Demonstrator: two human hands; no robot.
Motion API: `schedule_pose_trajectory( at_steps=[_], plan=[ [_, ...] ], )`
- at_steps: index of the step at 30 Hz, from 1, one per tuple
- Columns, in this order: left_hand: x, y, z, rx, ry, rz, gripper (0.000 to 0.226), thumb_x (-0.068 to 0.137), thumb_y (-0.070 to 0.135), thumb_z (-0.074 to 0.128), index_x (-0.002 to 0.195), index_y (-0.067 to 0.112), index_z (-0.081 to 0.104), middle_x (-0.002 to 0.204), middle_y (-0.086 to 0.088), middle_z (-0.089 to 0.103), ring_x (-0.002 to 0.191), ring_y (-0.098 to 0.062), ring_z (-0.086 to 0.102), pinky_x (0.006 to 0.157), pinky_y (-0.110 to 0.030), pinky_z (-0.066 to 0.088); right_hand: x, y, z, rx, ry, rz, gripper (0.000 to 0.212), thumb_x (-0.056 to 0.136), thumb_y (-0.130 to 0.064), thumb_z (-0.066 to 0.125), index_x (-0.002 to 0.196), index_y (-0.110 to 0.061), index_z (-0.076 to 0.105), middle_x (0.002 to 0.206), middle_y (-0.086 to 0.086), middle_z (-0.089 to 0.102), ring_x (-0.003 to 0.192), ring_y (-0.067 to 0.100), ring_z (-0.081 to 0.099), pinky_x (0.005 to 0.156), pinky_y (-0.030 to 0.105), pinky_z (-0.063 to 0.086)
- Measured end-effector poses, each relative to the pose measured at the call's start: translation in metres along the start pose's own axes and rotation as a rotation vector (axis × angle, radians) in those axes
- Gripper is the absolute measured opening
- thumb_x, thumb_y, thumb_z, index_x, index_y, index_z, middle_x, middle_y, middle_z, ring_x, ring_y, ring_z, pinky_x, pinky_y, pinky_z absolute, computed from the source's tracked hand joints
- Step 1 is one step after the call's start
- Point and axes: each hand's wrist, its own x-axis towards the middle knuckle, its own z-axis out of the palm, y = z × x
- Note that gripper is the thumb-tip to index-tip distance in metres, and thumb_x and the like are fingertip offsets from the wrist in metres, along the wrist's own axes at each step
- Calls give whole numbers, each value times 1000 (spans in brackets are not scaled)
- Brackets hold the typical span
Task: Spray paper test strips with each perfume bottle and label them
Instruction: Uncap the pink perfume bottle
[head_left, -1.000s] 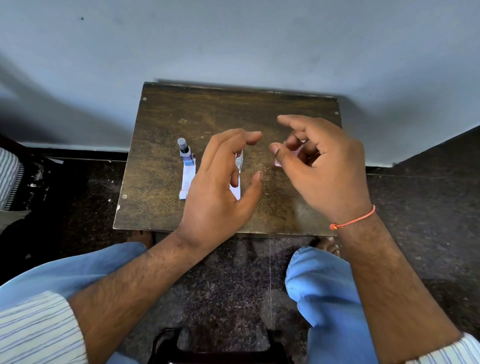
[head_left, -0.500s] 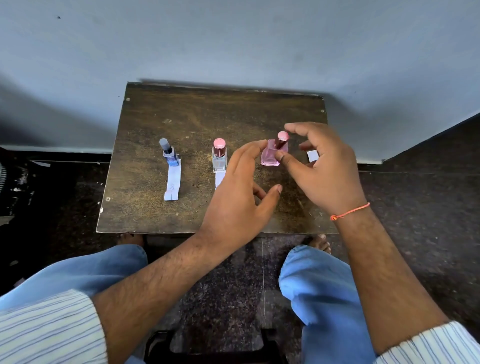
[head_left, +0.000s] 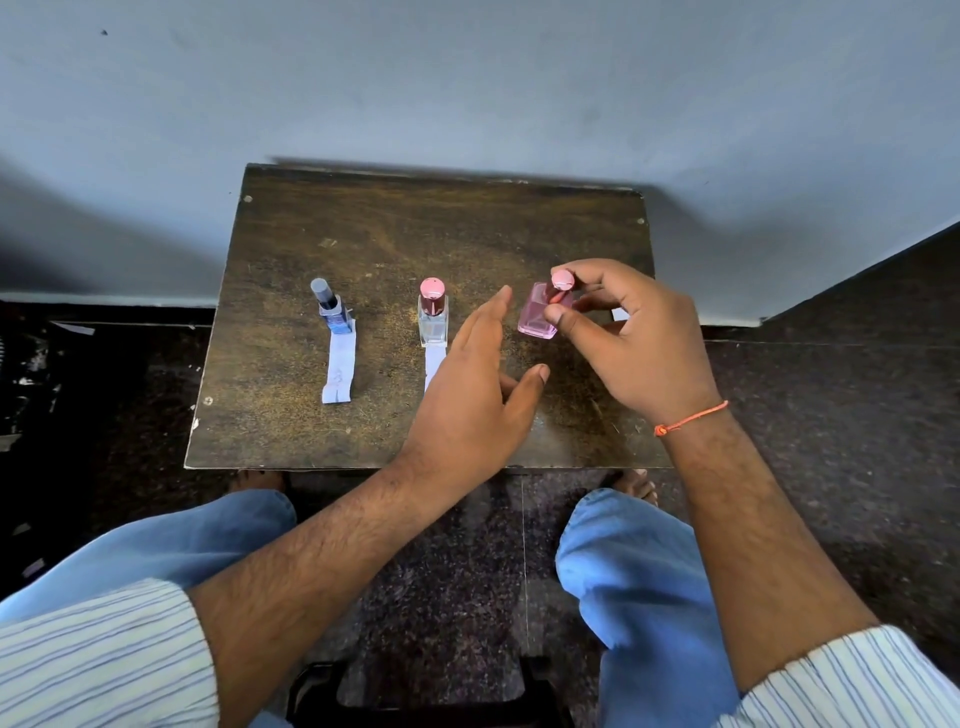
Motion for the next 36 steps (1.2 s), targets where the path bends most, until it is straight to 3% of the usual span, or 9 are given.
schedule_pose_trajectory(
  at_steps=[5,13,15,18,22,24,26,29,36],
  plan=[
    [-1,-8,1,13,-55,-30,82,104,33,66,170,28,17,159,-4,52,68,-5,73,73,-27,59,-1,2,-2,28,-16,7,29,94,-17,82,119,-29,75,108,-9,79,88,5,72,76,7,51],
    [2,-8,-2,-28,-100,-33,83,105,33,66,170,27,16,169,5,40,72,-10,76,74,-39,67,-2,3,-7,90,-84,-17,35,95,-11,81,127,-21,73,112,-6,79,94,12,75,85,18,59],
    [2,-7,-4,-64,-109,-29,79,104,32,67,169,26,22,150,6,60,68,-8,74,69,-32,65,-2,2,-8,157,-125,-13,36,95,-10,81,129,-19,73,113,-5,79,97,14,76,88,22,60],
    [4,-8,-8,-5,-109,20,46,105,29,67,148,25,55,107,12,74,60,10,61,56,-10,44,-1,-1,-8,264,-214,9,39,96,-7,80,133,-16,71,113,-3,80,99,13,74,92,28,61],
    [5,-13,-13,-2,-128,-15,19,103,32,69,121,25,70,91,13,73,52,10,53,53,-13,35,0,-1,-8,351,-344,88,41,95,-3,80,134,-16,72,114,-2,79,96,11,73,92,36,64],
    [4,-14,-15,-9,-136,-21,15,101,30,71,115,24,73,80,16,69,53,9,56,52,-12,36,0,-3,-7,411,-345,143,41,95,-7,81,134,-19,73,115,1,76,95,12,74,81,34,66],
    [2,-13,-17,-4,-148,-14,14,100,33,73,112,25,74,71,15,66,53,-2,60,51,-22,45,1,-7,-8,424,-312,168,36,94,-15,82,128,-22,77,111,-2,78,92,14,74,72,32,66],
    [0,-13,-19,-24,-178,-16,16,100,35,73,114,28,74,74,7,72,55,-19,66,52,-32,52,2,-9,-8,403,-294,166,21,94,-17,81,114,-20,82,95,-13,81,81,1,71,67,28,65],
    [-4,-12,-22,-45,-257,-2,24,100,31,75,124,26,75,79,12,73,51,9,57,54,-10,42,4,-11,-11,571,-162,197,18,93,-21,79,111,-17,81,94,1,83,88,11,77,72,33,65]
  ],
)
